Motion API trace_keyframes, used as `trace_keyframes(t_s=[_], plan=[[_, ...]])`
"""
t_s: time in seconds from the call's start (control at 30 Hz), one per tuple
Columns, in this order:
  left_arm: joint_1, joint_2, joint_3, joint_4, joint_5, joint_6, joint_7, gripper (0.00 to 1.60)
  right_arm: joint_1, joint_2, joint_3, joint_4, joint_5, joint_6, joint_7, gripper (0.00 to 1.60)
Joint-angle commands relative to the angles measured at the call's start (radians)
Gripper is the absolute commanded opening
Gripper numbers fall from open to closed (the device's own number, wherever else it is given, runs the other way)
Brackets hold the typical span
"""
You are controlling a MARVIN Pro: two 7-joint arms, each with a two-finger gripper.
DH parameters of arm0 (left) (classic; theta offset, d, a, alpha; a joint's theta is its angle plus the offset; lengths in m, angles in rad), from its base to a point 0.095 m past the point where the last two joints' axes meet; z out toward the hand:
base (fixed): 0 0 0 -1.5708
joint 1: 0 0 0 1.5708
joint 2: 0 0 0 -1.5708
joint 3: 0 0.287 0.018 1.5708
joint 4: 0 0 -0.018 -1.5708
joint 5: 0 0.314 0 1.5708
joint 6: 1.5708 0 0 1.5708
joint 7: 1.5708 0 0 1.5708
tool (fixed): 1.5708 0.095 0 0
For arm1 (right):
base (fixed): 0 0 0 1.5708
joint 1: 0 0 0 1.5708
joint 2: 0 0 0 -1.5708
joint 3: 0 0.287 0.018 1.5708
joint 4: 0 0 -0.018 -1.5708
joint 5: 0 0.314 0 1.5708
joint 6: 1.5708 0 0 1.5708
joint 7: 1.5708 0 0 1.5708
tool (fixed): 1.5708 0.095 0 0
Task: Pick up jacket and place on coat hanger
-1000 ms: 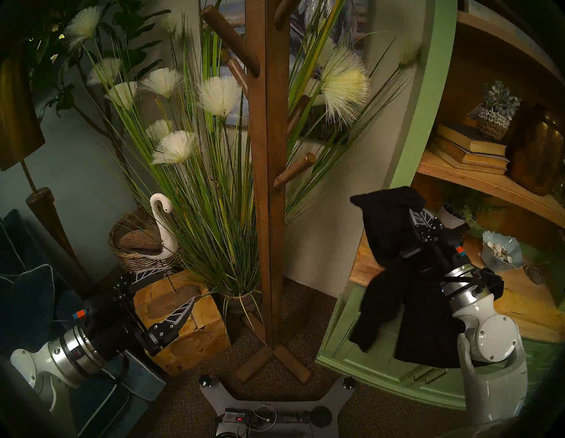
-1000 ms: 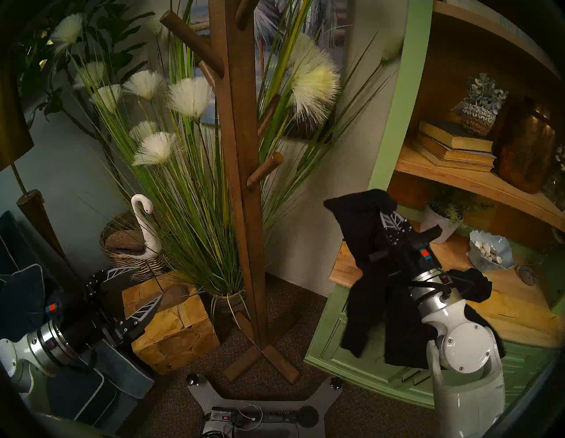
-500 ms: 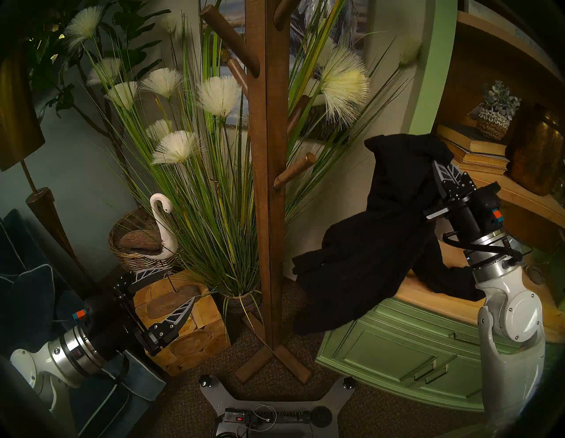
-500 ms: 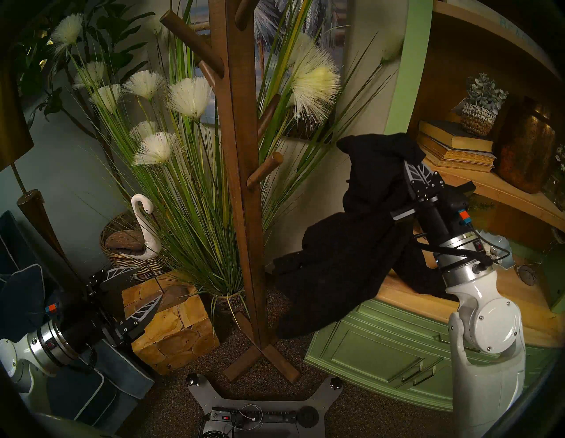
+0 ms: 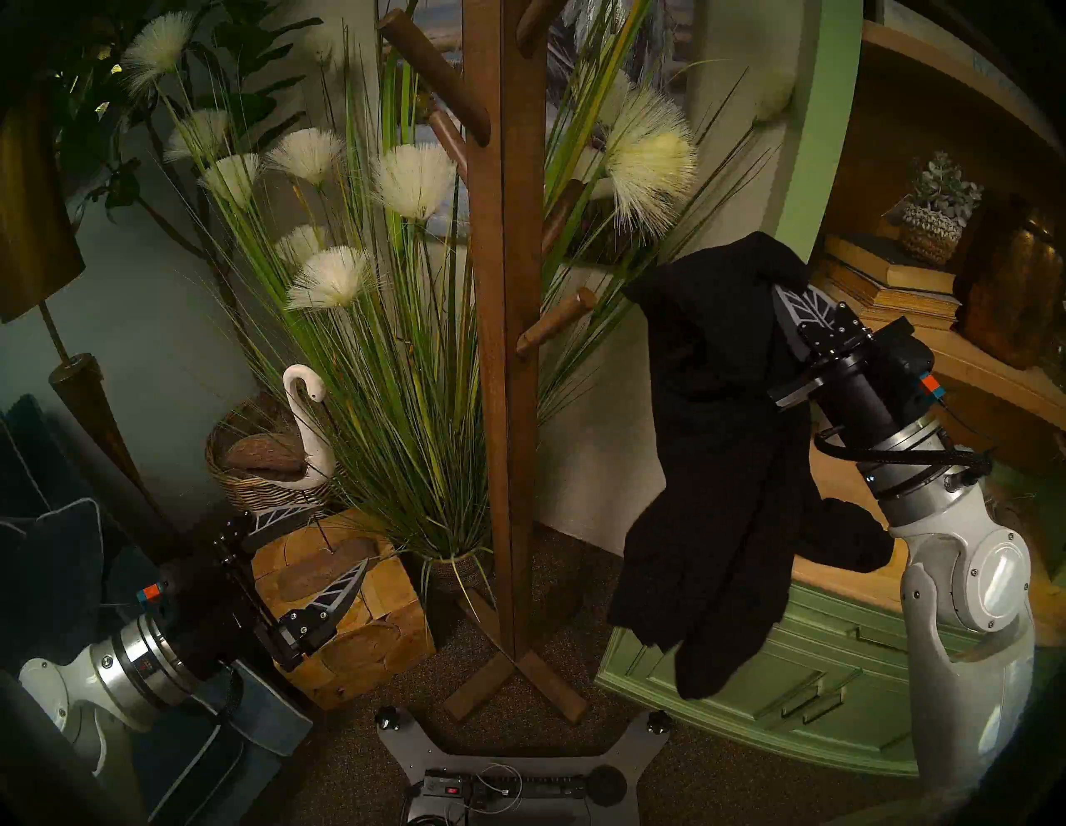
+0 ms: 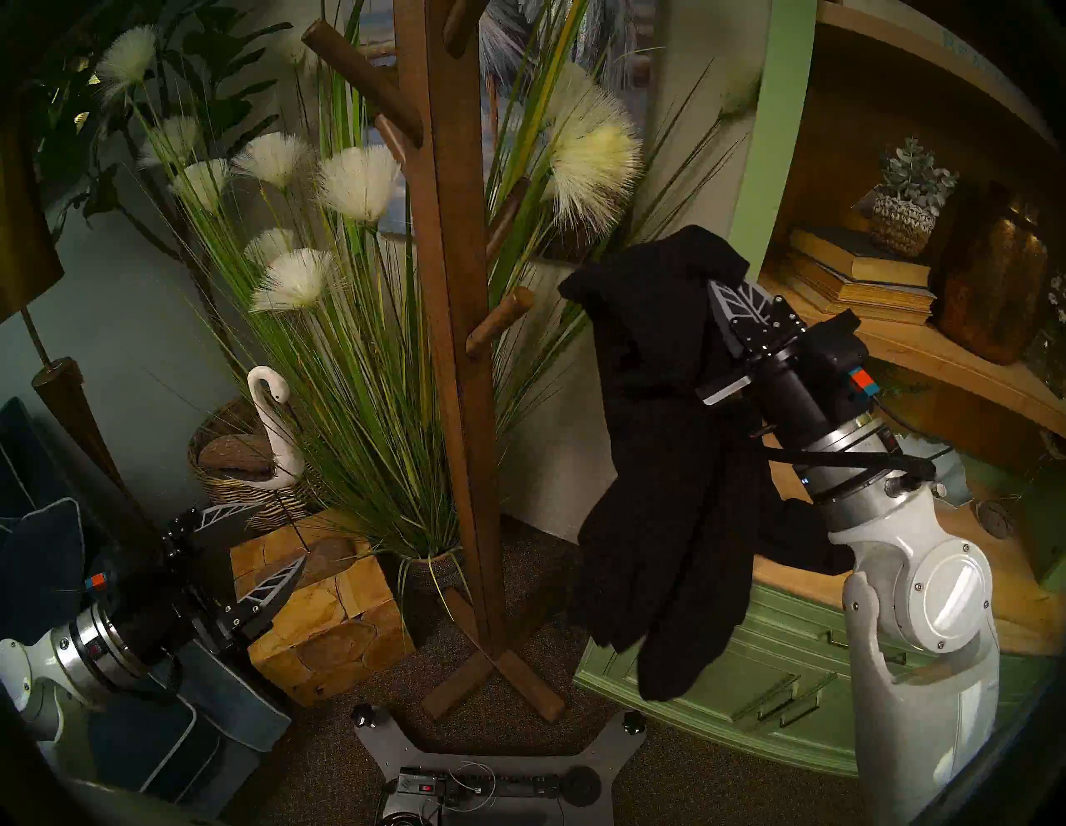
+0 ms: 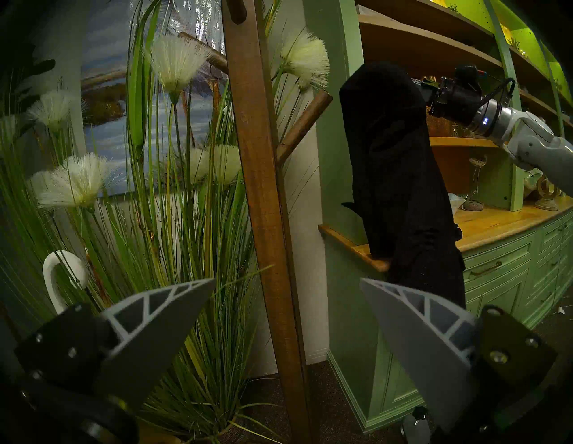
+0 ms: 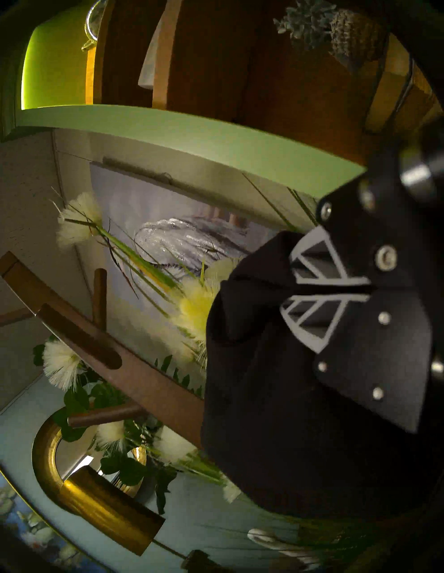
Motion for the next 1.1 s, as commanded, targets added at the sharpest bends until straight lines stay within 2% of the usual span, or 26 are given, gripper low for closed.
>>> trace_keyframes(t_s=[0.0,0.4,0.93,1.07], plan=[[-0.005,0.000,-0.003,-0.020,-0.010,0.002,0.000,1.60,0.096,0.024,-0.029,-0.050,0.034,-0.007,0.002,0.00],[-0.009,-0.004,-0.005,-0.021,-0.008,0.005,-0.004,1.60,0.145,0.033,-0.103,-0.050,0.033,0.033,0.010,0.00],[-0.013,-0.009,-0.007,-0.021,-0.006,0.009,-0.009,1.60,0.202,0.027,-0.153,-0.050,0.014,0.140,-0.030,0.00],[-0.014,-0.010,-0.007,-0.021,-0.005,0.009,-0.011,1.60,0.242,0.020,-0.175,-0.050,0.022,0.172,-0.047,0.00]])
